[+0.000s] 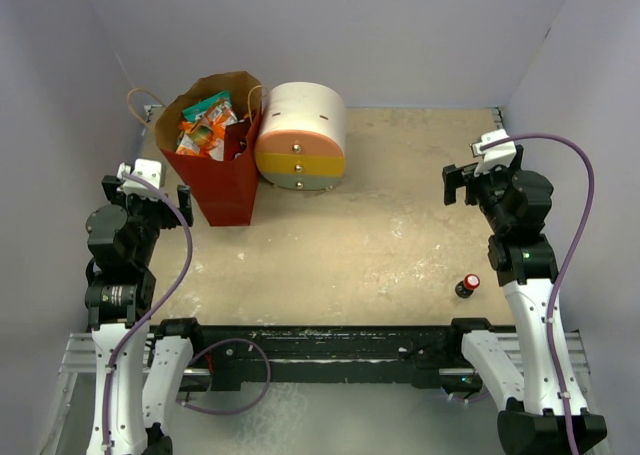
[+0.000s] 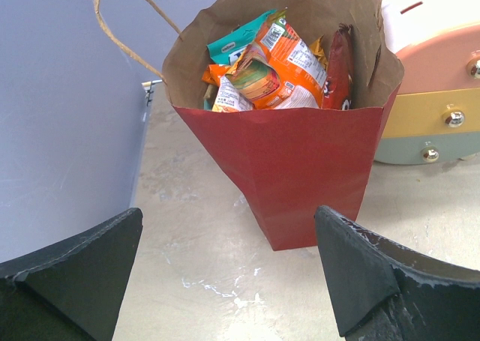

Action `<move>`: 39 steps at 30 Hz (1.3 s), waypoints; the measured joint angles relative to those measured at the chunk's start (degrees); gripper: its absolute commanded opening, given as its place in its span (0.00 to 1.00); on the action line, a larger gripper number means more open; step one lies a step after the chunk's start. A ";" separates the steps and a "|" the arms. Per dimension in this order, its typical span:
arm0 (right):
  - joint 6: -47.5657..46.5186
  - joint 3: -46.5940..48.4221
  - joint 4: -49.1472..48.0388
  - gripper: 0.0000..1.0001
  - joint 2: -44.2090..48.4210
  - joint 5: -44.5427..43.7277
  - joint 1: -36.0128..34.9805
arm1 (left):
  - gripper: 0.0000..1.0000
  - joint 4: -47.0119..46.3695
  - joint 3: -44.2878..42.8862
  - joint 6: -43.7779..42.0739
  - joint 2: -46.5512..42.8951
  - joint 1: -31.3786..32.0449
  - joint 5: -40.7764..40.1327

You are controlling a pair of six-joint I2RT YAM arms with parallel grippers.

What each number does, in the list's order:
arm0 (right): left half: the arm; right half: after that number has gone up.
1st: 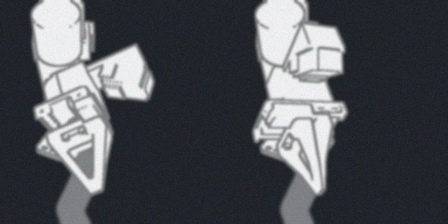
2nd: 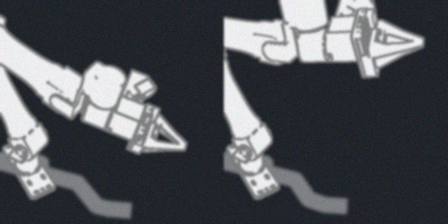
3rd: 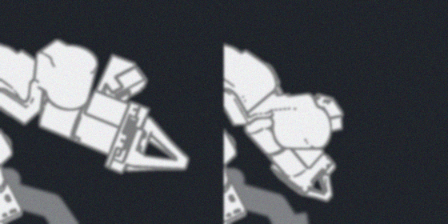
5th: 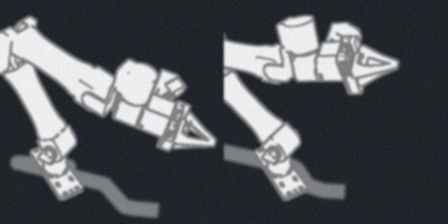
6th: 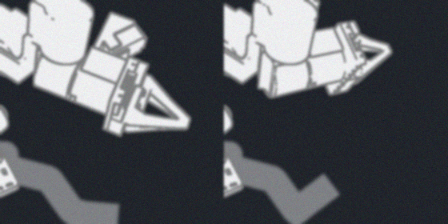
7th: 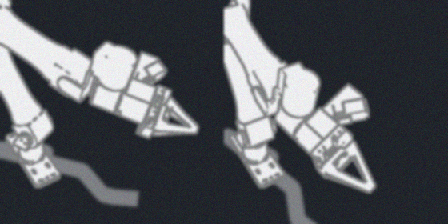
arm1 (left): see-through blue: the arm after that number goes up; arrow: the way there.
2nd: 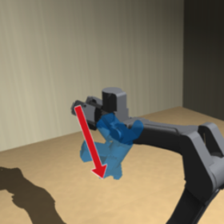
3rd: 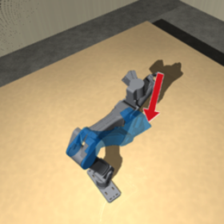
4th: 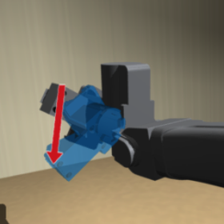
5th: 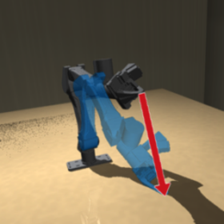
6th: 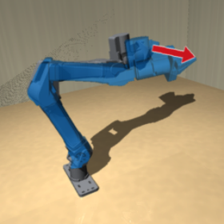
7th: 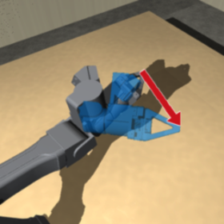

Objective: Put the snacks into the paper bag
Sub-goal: Reset both arms

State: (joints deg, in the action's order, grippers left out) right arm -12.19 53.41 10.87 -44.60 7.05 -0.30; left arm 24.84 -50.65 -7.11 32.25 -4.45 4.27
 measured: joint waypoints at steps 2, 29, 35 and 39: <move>-0.02 0.00 0.00 1.00 0.00 0.00 0.00 | 0.99 0.00 0.00 0.00 -0.02 0.00 0.00; 0.24 0.00 -0.20 1.00 0.00 -3.26 0.00 | 0.99 -0.48 0.74 0.02 -0.02 -0.04 -1.73; 0.57 0.00 -0.94 1.00 0.00 -5.92 0.00 | 0.99 -1.38 0.74 0.04 0.00 -0.04 -4.79; 0.63 0.00 -0.90 1.00 0.00 -6.08 0.00 | 0.99 -1.70 0.74 0.07 0.00 -0.04 -7.39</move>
State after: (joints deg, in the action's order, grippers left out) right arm -11.55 53.41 9.98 -44.60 0.97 -0.30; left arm 23.14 -49.91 -7.05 32.25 -4.49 -3.11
